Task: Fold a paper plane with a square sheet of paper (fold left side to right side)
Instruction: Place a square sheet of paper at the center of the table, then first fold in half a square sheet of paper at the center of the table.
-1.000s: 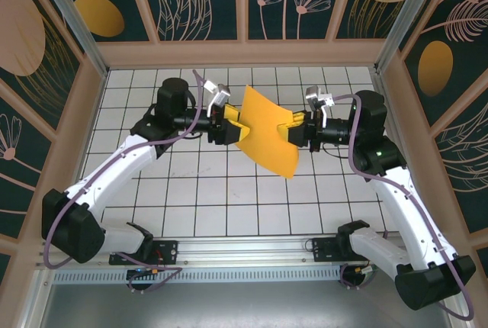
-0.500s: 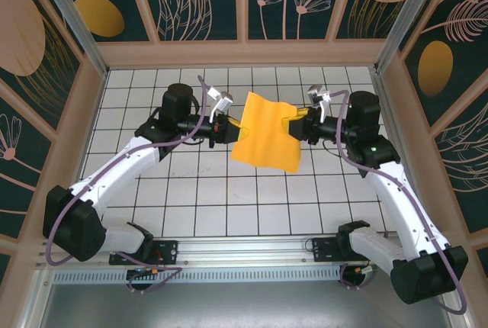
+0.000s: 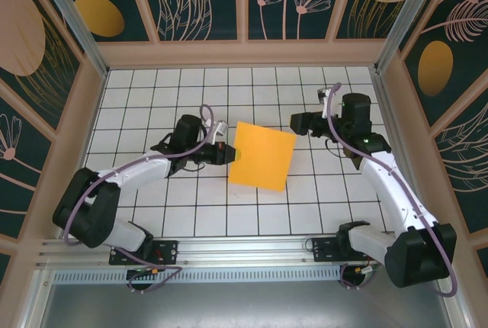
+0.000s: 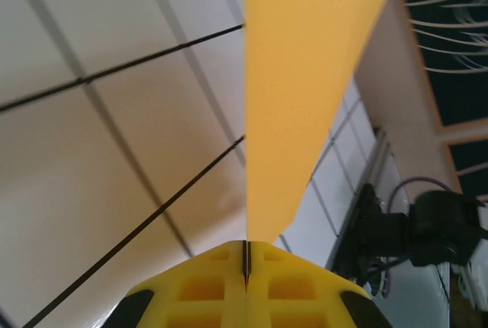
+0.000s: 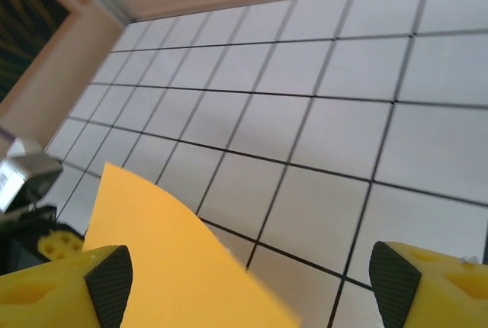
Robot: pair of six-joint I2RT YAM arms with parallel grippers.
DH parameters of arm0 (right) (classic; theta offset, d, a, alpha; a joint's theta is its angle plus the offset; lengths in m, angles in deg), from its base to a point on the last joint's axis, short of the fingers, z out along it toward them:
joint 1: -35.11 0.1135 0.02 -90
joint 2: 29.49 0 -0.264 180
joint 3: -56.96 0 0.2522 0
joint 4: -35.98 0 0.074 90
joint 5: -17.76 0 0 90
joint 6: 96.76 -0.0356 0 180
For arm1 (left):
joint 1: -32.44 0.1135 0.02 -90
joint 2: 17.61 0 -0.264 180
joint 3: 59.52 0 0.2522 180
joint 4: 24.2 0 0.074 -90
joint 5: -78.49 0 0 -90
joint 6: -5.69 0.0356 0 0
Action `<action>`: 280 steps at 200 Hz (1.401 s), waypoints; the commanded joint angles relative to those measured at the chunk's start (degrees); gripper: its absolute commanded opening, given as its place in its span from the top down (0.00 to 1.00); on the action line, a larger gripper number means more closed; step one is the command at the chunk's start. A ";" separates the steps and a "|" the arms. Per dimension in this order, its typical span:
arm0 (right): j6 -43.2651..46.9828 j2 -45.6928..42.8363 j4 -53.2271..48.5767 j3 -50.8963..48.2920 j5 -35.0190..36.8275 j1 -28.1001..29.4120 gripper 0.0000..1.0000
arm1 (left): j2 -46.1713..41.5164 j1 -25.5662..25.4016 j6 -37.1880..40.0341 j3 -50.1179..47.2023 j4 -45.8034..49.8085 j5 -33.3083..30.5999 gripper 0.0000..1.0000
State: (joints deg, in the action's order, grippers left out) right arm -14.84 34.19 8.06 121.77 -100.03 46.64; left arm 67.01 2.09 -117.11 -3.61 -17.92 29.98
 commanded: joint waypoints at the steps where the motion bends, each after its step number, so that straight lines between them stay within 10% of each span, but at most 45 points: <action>1: -5.28 1.63 0.30 -3.13 4.99 -0.24 0.14 | 3.49 -0.06 -6.37 -1.63 -3.34 -6.70 1.00; 44: -12.59 7.52 7.06 -8.35 4.59 3.97 0.12 | 12.33 0.19 -4.14 2.87 1.87 -12.95 1.00; 100: -22.60 18.71 17.42 -9.64 1.87 8.40 0.40 | 15.33 0.56 -3.15 6.77 4.11 -16.95 1.00; 218: -20.31 36.73 8.73 2.16 7.82 14.05 0.47 | 19.18 0.55 0.80 13.25 11.48 -18.12 1.00; 280: -20.29 39.10 5.87 1.10 10.12 15.22 0.48 | 17.98 0.48 -1.61 14.14 8.10 -13.46 0.72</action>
State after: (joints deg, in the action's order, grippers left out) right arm -35.63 71.61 17.62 123.08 -92.16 60.89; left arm 85.30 2.33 -117.80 9.97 -8.33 13.13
